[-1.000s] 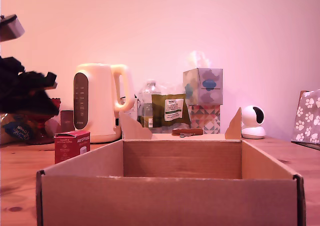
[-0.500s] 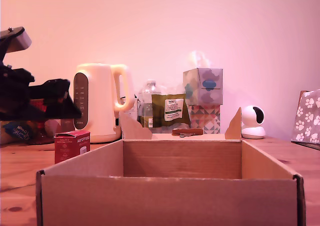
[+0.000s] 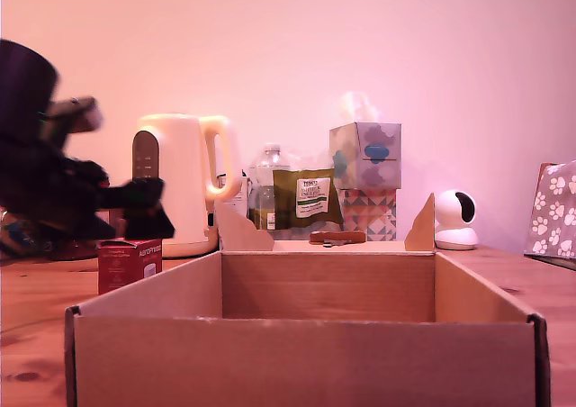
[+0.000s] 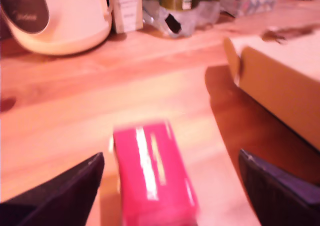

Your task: Pick the red carton of coffee filters and place it in the cardboard box

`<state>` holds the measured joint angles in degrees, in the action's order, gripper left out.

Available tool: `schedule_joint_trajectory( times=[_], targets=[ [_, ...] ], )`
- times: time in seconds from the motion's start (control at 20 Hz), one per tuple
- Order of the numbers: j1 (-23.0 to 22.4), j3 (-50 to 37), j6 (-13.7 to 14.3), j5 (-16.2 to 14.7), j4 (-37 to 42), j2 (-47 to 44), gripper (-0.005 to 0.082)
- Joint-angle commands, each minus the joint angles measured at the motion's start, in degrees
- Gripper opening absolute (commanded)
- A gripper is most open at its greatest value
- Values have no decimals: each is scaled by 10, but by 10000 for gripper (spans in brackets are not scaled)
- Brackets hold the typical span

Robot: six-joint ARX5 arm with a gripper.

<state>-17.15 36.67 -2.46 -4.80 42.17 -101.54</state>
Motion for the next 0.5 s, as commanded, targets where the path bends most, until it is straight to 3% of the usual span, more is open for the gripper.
schedule_joint_trajectory(
  times=[0.0,0.1,0.3,0.35,0.45],
  targets=[
    [-1,2,-1,0,-29,-17,774],
    [0,8,-1,8,-59,-19,685],
    [0,9,-1,10,-93,-19,295],
    [0,9,-1,10,-94,-19,236],
    [0,9,-1,10,-102,-9,213]
  ],
)
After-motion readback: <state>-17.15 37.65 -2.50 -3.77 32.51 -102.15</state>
